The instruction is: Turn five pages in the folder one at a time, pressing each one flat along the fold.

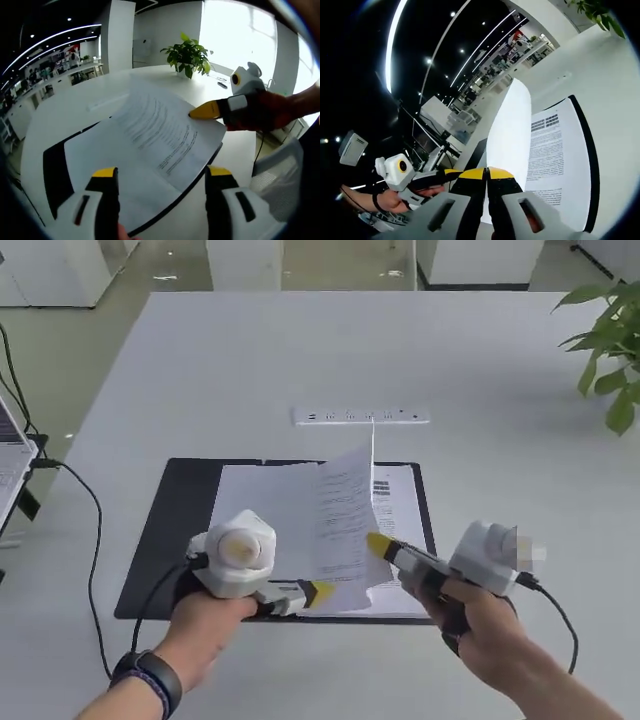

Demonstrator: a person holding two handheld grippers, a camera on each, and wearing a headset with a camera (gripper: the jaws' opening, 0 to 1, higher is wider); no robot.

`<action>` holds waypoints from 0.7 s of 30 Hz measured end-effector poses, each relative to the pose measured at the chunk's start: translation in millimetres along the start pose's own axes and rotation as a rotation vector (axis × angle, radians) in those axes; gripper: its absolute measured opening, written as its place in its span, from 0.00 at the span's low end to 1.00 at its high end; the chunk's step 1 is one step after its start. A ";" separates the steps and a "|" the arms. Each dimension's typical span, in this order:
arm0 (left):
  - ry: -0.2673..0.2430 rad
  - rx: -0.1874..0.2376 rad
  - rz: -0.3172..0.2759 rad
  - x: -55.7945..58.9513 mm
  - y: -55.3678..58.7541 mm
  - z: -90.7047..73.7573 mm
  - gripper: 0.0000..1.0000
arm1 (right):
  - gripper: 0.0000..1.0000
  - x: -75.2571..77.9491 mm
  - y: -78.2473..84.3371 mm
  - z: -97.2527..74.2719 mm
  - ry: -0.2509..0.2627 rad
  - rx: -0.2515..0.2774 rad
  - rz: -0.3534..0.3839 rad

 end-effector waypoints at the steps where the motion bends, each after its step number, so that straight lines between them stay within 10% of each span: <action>1: -0.003 0.001 -0.002 -2.0 0.3 -2.9 0.70 | 0.00 -0.6 -0.3 0.4 0.000 0.003 0.004; 21: -0.121 0.061 -0.048 -45.6 4.7 -66.3 0.71 | 0.00 -61.4 17.2 51.1 -0.116 -0.038 0.005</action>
Point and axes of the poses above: the centre of the closed fingertips' face, and the gripper's own axes: z roughly forward along the fingers, x roughly to its right, y roughly out of its underside, the point moved 4 cm from there along -z, roughly backward along the fingers, and after that the axes turned 13 degrees about x, right-handed, at the moved point
